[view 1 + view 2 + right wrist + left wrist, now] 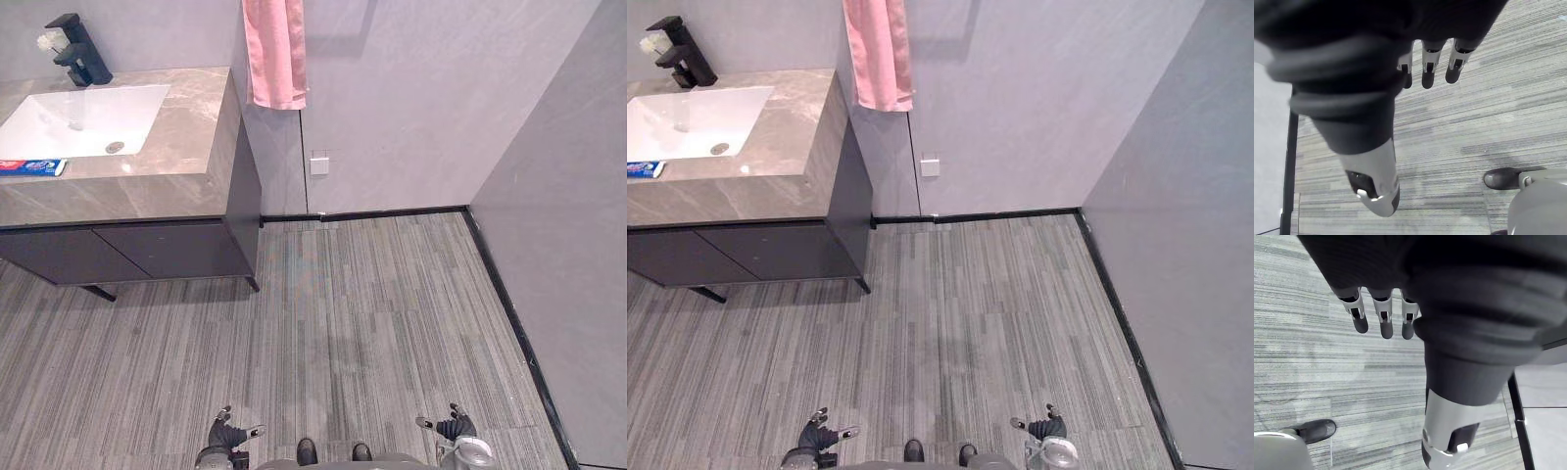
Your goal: Organize washtable
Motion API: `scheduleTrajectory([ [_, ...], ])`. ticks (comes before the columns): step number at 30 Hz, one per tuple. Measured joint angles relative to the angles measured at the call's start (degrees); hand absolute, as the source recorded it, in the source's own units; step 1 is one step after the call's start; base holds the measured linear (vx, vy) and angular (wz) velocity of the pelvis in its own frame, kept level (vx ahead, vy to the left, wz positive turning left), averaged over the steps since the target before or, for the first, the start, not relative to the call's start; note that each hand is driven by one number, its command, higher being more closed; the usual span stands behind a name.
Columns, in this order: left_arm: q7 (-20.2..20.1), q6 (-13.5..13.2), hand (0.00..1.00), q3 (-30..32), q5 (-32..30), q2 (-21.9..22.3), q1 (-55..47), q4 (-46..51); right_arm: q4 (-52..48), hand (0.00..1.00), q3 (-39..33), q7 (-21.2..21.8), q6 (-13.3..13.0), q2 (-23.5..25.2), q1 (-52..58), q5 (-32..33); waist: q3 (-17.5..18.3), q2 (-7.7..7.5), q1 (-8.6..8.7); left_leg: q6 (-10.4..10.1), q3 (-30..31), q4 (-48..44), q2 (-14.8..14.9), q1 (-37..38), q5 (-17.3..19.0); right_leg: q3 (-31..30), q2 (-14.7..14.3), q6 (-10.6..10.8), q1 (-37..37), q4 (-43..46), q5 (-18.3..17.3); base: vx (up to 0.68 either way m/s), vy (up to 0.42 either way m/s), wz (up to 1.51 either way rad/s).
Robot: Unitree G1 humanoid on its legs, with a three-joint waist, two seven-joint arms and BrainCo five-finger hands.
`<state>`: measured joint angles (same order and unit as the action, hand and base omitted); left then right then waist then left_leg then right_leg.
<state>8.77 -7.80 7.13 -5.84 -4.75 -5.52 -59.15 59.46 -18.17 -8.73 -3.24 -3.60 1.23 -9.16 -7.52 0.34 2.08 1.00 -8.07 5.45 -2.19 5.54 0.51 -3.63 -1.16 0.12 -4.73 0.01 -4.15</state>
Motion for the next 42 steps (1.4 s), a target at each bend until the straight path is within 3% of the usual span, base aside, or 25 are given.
scheduleTrajectory([
  [10,0.0,0.02,0.0,-1.45,0.0,-0.05,0.43,0.02,-0.08,0.0,0.02,0.0,1.2,0.03,0.19,0.1,-0.12,0.2,-0.01,0.27,-1.75,0.01,0.2,-1.56,0.6,-1.84,-0.28,0.07,2.27,0.29,-0.04,0.0,-0.025,-0.1],
  [14,-0.01,0.04,0.0,-1.69,0.01,-0.08,0.83,0.11,-0.29,0.0,-0.32,0.01,1.31,0.02,-0.71,0.11,-0.23,0.27,-0.62,0.8,-3.43,-3.45,0.19,-3.66,3.92,-3.86,-0.07,1.03,4.36,2.25,-1.27,0.08,0.01,-0.24],
  [17,-0.07,0.05,0.0,-2.05,0.04,-0.09,1.27,0.22,-0.37,0.0,-1.55,0.04,1.4,0.12,-0.8,0.11,-0.45,0.49,-0.6,1.51,-3.88,-9.24,-0.09,-5.08,8.52,-4.22,0.45,2.03,6.63,9.56,-5.86,0.12,0.035,-0.08],
  [19,-0.08,0.03,0.0,-2.08,0.22,-0.12,1.66,0.67,-0.66,0.0,-1.66,0.06,1.45,0.11,-0.81,0.09,-1.14,1.18,-0.7,2.3,-3.75,-12.45,-0.25,-5.11,12.16,-4.04,0.29,5.14,11.25,23.15,-9.75,0.12,0.056,-0.02],
  [20,-0.06,0.03,0.0,-2.1,0.34,-0.18,1.88,0.69,-0.86,0.0,-1.6,0.11,1.49,0.2,-0.81,0.08,-1.44,1.28,-0.67,2.7,-3.55,-12.76,-0.31,-4.73,12.51,-3.79,0.15,5.47,13.47,28.36,-10.01,0.19,0.065,0.18],
  [22,-0.06,0.07,0.0,-2.58,0.61,-1.11,2.94,1.27,-2.2,0.0,-1.68,0.22,1.75,0.74,-1.11,0.22,-3.62,0.68,0.13,3.86,-1.92,-14.64,-1.14,-1.66,14.46,0.41,1.54,3.69,20.44,45.46,-12.69,0.28,0.046,0.35],
  [23,-0.06,0.08,0.0,-2.55,0.63,-1.2,3.16,1.28,-2.27,0.0,-1.66,0.2,1.77,0.62,-1.15,0.2,-3.93,0.76,0.06,3.92,-1.42,-14.68,-1.13,-0.62,14.93,1.59,1.64,3.37,21.46,46.94,-13.42,0.3,0.033,0.36],
  [25,-0.06,0.07,0.0,-2.48,0.75,-1.19,3.74,1.26,-2.4,0.0,-1.13,0.19,1.76,-0.02,-1.05,0.16,-4.47,1.44,0.26,3.78,0.97,-13.89,0.14,2.52,15.9,5.84,1.16,2.75,25.24,45.45,-15.06,0.34,0.017,0.45],
  [27,-0.07,0.07,0.0,-2.53,0.75,-1.06,4.46,1.26,-2.4,0.0,-0.79,0.18,1.76,-0.62,-1.05,0.13,-5.15,2.38,0.47,3.43,2.8,-13.3,2.06,4.51,16.03,8.75,-0.03,2.24,28.07,39.64,-14.54,0.45,-0.051,0.56],
  [29,-0.12,0.01,0.0,-2.66,0.75,-1.26,4.31,1.26,-2.44,0.0,0.75,0.14,1.76,-0.92,-0.42,0.1,-4.87,2.25,1.04,0.97,4.0,-13.53,3.1,5.99,16.86,9.78,-1.24,0.93,29.05,28.93,-8.08,0.6,-0.095,0.61],
  [30,-0.24,0.01,0.0,-2.5,0.74,-1.73,4.03,1.09,-2.43,0.0,1.22,0.15,1.54,-0.53,0.72,0.1,-4.22,0.64,1.1,-1.55,5.01,-13.79,2.84,7.43,18.39,9.79,-0.77,-2.75,29.11,24.13,1.75,0.59,-0.079,0.35],
  [31,-0.49,0.11,0.0,-2.06,0.75,-0.69,3.98,0.47,-2.48,0.0,0.84,0.16,1.67,-1.05,0.41,0.13,-4.17,2.72,0.89,-3.33,4.97,-15.19,5.0,7.83,18.69,11.49,-2.1,-3.82,28.84,26.44,-0.58,0.6,-0.097,0.24],
  [33,-1.12,0.1,0.0,-1.69,0.76,0.16,4.44,0.62,-3.81,0.0,0.67,0.14,1.59,-0.93,0.33,0.16,-4.13,2.58,0.85,-7.58,4.52,-20.64,5.17,6.13,14.99,11.39,-2.18,-4.67,26.81,25.65,-3.05,0.54,-0.119,0.01],
  [34,-1.2,0.09,0.0,-1.25,0.75,0.76,4.39,0.67,-4.24,0.0,0.73,0.13,1.63,-0.81,0.45,0.19,-4.18,2.56,0.89,-7.28,4.41,-24.2,5.09,5.14,13.08,11.2,-2.3,-4.85,25.47,25.05,-3.55,0.61,-0.152,-0.13],
  [35,-1.18,0.1,0.0,1.08,0.76,2.45,4.15,0.84,-5.35,0.0,1.33,0.12,1.65,-0.31,0.73,0.4,-4.34,2.54,0.77,-6.51,3.86,-35.63,5.44,1.45,8.13,10.49,-2.48,-5.19,21.27,22.69,-3.8,0.59,-0.123,-0.18],
  [36,-1.24,0.04,0.0,2.17,0.76,3.4,3.89,1.62,-6.93,0.0,1.66,0.12,1.61,0.06,1.27,0.64,-4.42,2.43,0.59,-6.61,3.47,-45.11,6.67,-1.9,5.73,9.47,-2.65,-5.76,17.74,20.79,-4.16,0.65,-0.125,-0.2],
  [37,-1.29,0.01,0.0,2.57,0.82,4.17,3.85,3.69,-8.94,0.0,2.45,0.03,1.35,1.06,1.7,0.85,-4.78,1.97,0.31,-4.32,0.46,-58.23,9.95,-6.56,7.24,8.86,-2.89,-6.88,12.45,18.74,-4.87,0.5,-0.086,-0.13],
  [39,-1.29,-0.03,0.0,2.56,0.82,4.44,3.75,5.93,-10.07,0.0,3.58,0.01,0.99,2.22,1.32,1.98,-5.27,1.01,-0.53,-2.33,-2.93,-65.43,13.18,-11.97,9.52,6.53,-2.86,-7.95,7.51,17.04,-5.88,0.42,-0.044,-0.31],
  [42,-1.23,-0.04,0.0,2.48,1.12,4.44,3.75,7.44,-11.21,0.0,3.57,-0.02,0.62,3.37,1.21,3.1,-5.1,0.35,-2.47,-2.6,-4.86,-64.18,14.56,-19.36,12.71,3.13,-1.5,-5.9,3.33,15.31,-8.58,0.32,0.061,-0.59],
])
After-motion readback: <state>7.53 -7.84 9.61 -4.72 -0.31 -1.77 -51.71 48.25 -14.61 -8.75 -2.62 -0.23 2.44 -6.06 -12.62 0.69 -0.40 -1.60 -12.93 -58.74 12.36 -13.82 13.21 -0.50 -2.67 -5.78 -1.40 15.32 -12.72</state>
